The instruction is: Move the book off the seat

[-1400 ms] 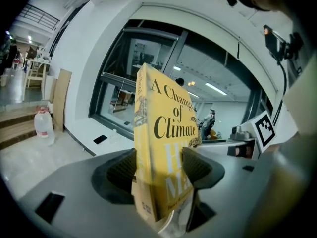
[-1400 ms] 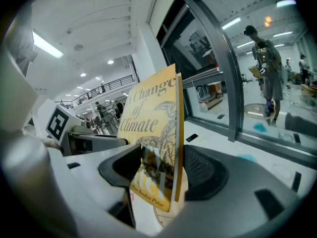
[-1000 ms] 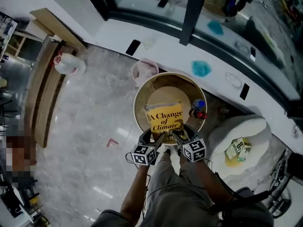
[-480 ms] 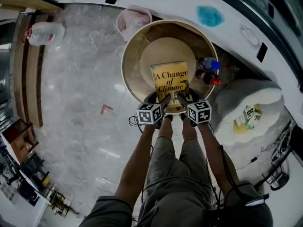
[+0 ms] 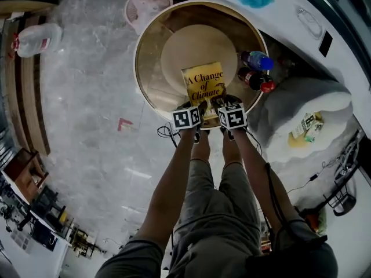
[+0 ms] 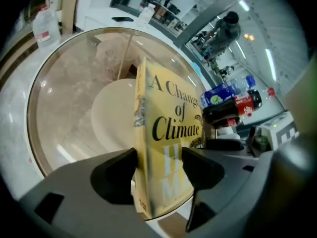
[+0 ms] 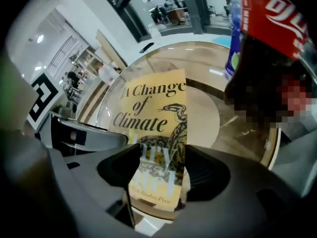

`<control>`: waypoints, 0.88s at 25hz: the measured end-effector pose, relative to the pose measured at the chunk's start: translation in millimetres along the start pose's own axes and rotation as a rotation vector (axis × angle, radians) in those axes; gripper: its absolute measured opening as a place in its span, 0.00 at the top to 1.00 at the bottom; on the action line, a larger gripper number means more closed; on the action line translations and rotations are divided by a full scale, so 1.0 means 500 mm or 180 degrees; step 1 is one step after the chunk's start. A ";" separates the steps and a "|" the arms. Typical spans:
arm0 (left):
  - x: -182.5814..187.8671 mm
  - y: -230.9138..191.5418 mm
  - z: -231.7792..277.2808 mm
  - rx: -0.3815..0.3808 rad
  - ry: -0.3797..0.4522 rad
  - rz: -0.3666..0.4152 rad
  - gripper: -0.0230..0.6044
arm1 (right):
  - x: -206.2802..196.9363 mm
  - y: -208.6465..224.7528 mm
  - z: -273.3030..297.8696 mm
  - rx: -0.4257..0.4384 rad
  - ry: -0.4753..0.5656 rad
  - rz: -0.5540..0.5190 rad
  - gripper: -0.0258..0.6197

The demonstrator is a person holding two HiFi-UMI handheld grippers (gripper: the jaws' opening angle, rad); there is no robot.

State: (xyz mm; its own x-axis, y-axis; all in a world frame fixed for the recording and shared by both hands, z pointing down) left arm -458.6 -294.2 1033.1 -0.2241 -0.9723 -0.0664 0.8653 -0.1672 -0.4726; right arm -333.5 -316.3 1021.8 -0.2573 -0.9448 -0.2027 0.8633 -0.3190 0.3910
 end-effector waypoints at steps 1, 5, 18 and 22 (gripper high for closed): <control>-0.003 -0.004 0.003 0.0017 0.0006 -0.0035 0.49 | 0.000 -0.001 0.005 -0.0033 -0.0028 -0.0051 0.53; -0.004 -0.006 0.001 -0.0011 0.0205 -0.0048 0.49 | 0.002 -0.001 0.007 -0.0007 0.0133 -0.0120 0.53; 0.020 -0.043 -0.095 0.0330 0.0596 0.0304 0.49 | 0.042 -0.019 -0.072 -0.0046 0.0472 -0.0048 0.51; 0.067 -0.002 -0.186 0.0290 0.0885 0.0534 0.49 | 0.082 -0.073 -0.136 0.0092 0.0627 -0.0135 0.51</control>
State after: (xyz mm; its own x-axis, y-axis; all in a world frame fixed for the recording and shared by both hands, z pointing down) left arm -508.7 -311.2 949.5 -0.1782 -0.9077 -0.3798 0.9341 -0.0348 -0.3553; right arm -345.9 -338.3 938.0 -0.2007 -0.8986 -0.3901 0.8400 -0.3627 0.4035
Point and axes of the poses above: the fingertips, and each gripper's own axes: z forward along the fingers, y to its right, x out of its top, the point moved 3 cm from there along -z, backward along the fingers, and after that the axes turned 4 degrees about x, right-handed, at the moved point
